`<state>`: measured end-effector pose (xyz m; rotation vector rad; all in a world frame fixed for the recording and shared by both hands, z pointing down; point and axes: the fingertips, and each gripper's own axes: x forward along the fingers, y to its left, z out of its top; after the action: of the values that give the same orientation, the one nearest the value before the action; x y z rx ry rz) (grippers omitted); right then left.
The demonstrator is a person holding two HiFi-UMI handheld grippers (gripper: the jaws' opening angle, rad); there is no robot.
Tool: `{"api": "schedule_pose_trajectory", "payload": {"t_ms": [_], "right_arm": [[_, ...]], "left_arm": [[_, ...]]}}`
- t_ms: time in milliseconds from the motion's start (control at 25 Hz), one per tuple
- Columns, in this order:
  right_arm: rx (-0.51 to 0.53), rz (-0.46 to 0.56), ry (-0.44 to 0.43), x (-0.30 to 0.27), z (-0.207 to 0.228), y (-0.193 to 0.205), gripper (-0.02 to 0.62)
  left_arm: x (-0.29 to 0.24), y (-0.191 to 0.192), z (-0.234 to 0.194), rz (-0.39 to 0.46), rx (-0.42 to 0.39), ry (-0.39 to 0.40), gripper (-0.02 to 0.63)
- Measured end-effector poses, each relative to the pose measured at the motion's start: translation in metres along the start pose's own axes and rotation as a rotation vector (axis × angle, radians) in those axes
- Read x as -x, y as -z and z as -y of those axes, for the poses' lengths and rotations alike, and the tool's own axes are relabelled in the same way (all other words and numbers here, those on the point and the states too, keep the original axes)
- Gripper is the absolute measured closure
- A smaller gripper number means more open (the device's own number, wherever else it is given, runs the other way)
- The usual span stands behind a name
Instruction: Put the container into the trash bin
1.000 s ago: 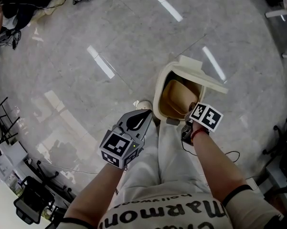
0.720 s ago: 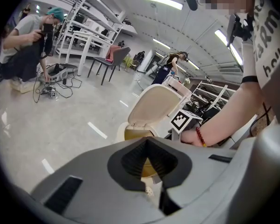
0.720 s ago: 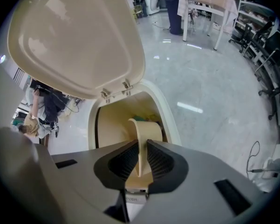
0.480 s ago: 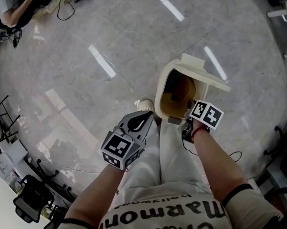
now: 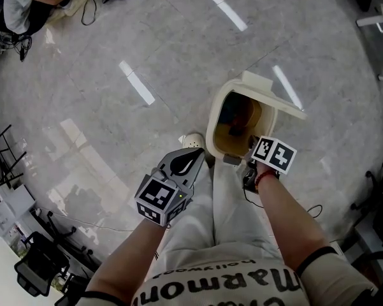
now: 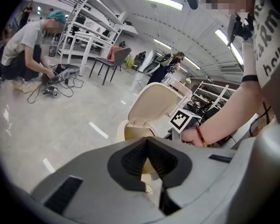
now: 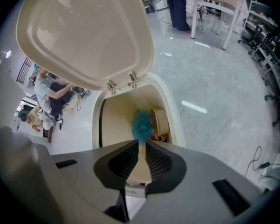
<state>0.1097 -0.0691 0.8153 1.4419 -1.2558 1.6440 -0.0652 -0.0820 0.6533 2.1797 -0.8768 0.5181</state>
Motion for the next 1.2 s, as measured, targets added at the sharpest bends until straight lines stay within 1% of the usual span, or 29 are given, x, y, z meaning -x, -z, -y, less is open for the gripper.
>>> {"api": "schedule_pose_trajectory", "payload": {"t_ms": [160,240,280,360,520,600,720,800,880,960,1040,1200], "right_arm": [[0.019,0.051,-0.016,0.014,0.003,-0.008,0.557],[0.027,0.105,-0.071,0.026,-0.003,-0.016,0.562],[0.029,0.134,-0.112,0.033,-0.008,-0.02,0.594],[0.034,0.178,-0.184,0.049,-0.017,-0.026,0.594],[0.09,0.205,-0.246,0.09,-0.021,-0.027,0.594],[0.122,0.221,-0.27,0.114,-0.023,-0.031,0.594],[0.14,0.265,-0.322,0.153,-0.028,-0.042,0.594],[0.165,0.299,-0.354,0.18,-0.033,-0.048,0.594],[0.216,0.346,-0.376,0.209,-0.04,-0.055,0.594],[0.269,0.391,-0.397,0.236,-0.049,-0.061,0.594],[0.314,0.435,-0.421,0.258,-0.059,-0.067,0.594],[0.411,0.512,-0.452,0.301,-0.072,-0.072,0.594]], "left_arm": [[0.0,-0.001,0.013,0.003,-0.027,0.009,0.615],[0.001,-0.003,0.021,0.017,-0.019,0.014,0.615],[0.002,-0.005,0.024,0.022,-0.017,0.014,0.615],[0.002,-0.007,0.032,0.025,-0.018,0.011,0.615],[0.009,-0.015,0.054,0.032,-0.012,-0.014,0.615],[0.013,-0.027,0.064,0.05,-0.017,-0.034,0.615],[0.021,-0.051,0.081,0.099,-0.005,-0.041,0.615],[0.029,-0.066,0.091,0.115,-0.009,-0.06,0.615],[0.038,-0.079,0.099,0.121,-0.026,-0.087,0.615],[0.047,-0.094,0.108,0.152,-0.031,-0.098,0.615],[0.056,-0.11,0.116,0.202,-0.034,-0.086,0.615],[0.068,-0.132,0.136,0.266,-0.078,-0.051,0.615]]}}
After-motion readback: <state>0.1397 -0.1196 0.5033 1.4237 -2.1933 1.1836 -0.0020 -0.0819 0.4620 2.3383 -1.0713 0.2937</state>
